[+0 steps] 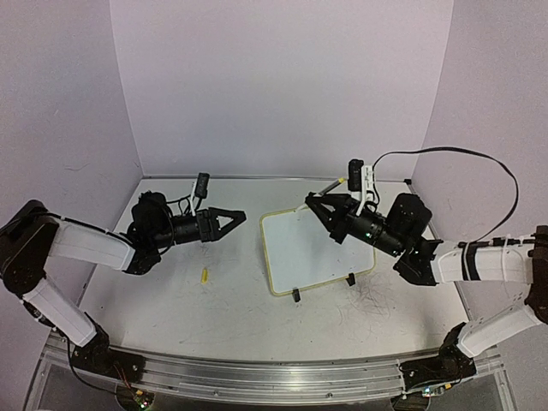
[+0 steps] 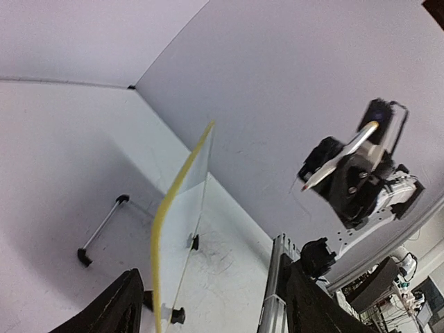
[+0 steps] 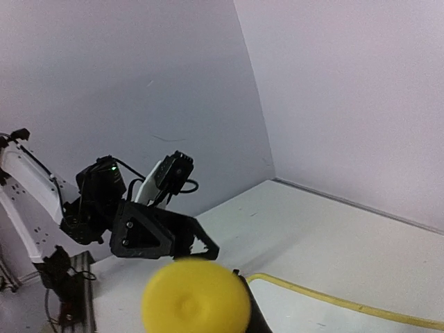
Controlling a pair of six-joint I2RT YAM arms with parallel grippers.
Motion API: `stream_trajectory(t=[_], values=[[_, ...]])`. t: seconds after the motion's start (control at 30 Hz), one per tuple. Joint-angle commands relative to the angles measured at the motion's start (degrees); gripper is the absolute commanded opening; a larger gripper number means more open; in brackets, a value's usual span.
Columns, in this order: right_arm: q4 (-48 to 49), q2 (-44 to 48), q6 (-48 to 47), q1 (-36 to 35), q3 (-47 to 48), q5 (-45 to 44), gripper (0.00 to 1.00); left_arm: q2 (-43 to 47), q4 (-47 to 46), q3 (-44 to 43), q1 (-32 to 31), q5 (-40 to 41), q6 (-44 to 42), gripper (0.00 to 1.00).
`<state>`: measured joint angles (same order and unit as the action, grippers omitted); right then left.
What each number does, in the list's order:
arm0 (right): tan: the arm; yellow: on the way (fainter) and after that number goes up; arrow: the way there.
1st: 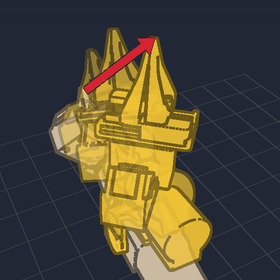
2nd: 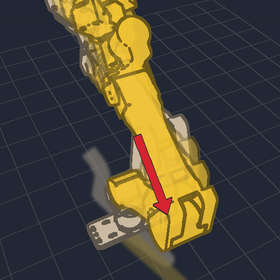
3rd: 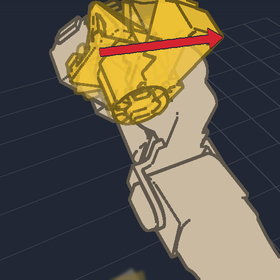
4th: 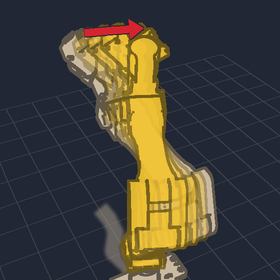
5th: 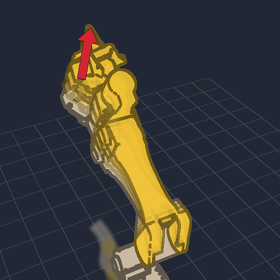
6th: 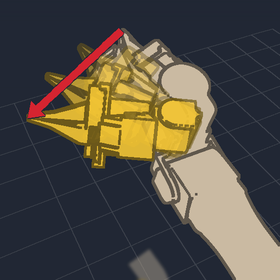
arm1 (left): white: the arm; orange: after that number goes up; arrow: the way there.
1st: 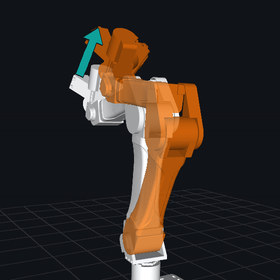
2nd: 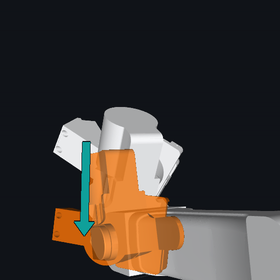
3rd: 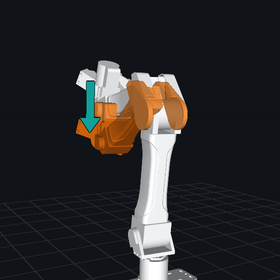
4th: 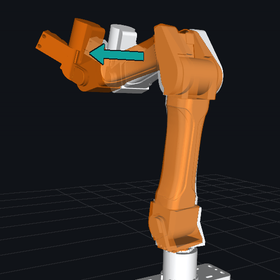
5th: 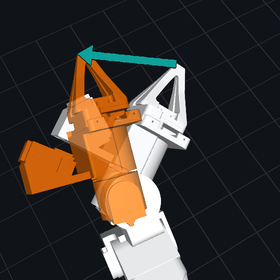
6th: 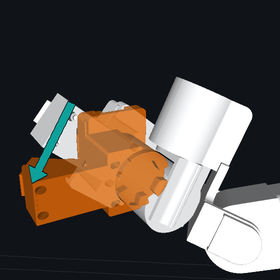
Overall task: Write a sentence on the whiteboard
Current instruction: Pass from the right arm to the left
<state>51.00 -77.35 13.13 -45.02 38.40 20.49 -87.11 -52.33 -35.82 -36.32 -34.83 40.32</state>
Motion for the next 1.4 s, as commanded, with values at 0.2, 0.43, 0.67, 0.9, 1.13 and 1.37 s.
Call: stream_trajectory(t=[0.2, 0.43, 0.67, 0.9, 1.13, 1.37], values=[[7.27, -5.02, 22.4, -0.41, 5.45, 17.83, 0.0, 2.28, 2.35, -11.96, -9.27, -7.1, -0.42, 0.73], [13.04, -6.21, 27.64, -0.41, 4.32, 18.92, 0.0, -0.77, 2.32, -14.54, -12.5, -8.94, -0.69, 0.63], [15.44, -5.43, 29.58, -0.44, 2.95, 18.05, 0.0, -1.72, 2.32, -15.04, -13.23, -9.29, -0.19, 0.53], [15.35, -6.04, 29.13, -0.83, 2.94, 19.11, 0.0, -2.06, 2.31, -16.05, -13.42, -8.67, -0.08, 0.37], [14.18, -5.53, 28.17, -1.1, 2.49, 18.56, 0.0, -2.72, 2.32, -16.71, -13.6, -9.0, 0.35, 0.16], [8.21, -5.49, 29.85, -0.23, 4.25, 20.93, 0.07, -3.25, 4.56, -16.4, -13.52, -8.52, 1.13, 0.0]])
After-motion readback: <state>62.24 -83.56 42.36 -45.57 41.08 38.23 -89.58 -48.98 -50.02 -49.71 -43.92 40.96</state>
